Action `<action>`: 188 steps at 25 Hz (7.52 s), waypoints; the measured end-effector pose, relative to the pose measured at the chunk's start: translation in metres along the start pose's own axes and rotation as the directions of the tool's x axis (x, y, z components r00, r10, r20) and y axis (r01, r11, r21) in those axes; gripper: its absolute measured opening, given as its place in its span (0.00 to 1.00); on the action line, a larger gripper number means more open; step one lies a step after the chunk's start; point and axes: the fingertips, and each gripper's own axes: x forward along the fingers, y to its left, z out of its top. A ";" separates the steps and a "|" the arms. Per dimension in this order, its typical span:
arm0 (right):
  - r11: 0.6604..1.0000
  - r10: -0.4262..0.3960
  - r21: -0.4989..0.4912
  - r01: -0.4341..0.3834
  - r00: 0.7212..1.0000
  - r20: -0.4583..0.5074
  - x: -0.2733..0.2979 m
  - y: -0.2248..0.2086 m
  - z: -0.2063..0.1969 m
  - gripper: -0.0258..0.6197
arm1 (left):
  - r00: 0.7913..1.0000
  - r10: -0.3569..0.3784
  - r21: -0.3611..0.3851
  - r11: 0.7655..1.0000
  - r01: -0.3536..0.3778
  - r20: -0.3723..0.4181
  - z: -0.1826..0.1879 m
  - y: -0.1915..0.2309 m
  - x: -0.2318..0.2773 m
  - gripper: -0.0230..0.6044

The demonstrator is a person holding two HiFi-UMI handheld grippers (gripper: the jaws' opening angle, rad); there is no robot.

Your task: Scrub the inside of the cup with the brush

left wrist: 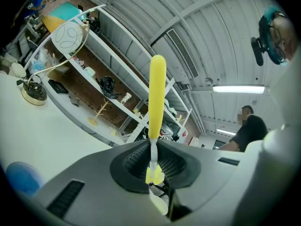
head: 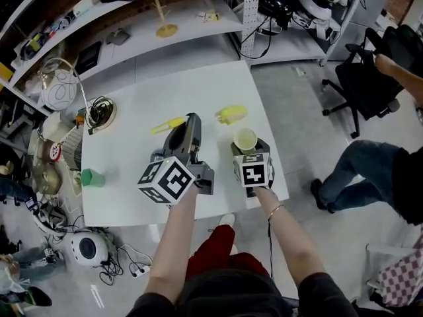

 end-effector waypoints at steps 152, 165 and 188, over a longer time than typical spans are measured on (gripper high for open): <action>0.532 -0.320 -0.746 0.401 0.911 0.261 -0.175 0.019 0.042 0.44 | 0.964 -0.182 -0.250 0.959 0.131 -0.193 -0.034 -0.109 -0.103 0.11; 0.690 -0.061 -0.707 0.156 0.986 0.157 -0.178 0.045 0.033 0.44 | 0.813 -0.423 0.314 0.771 0.555 -0.400 -0.034 -0.150 -0.121 0.11; 0.719 0.015 -0.684 0.122 0.981 0.191 -0.188 0.057 0.033 0.43 | 0.800 -0.392 0.431 0.689 0.583 -0.455 -0.027 -0.169 -0.124 0.10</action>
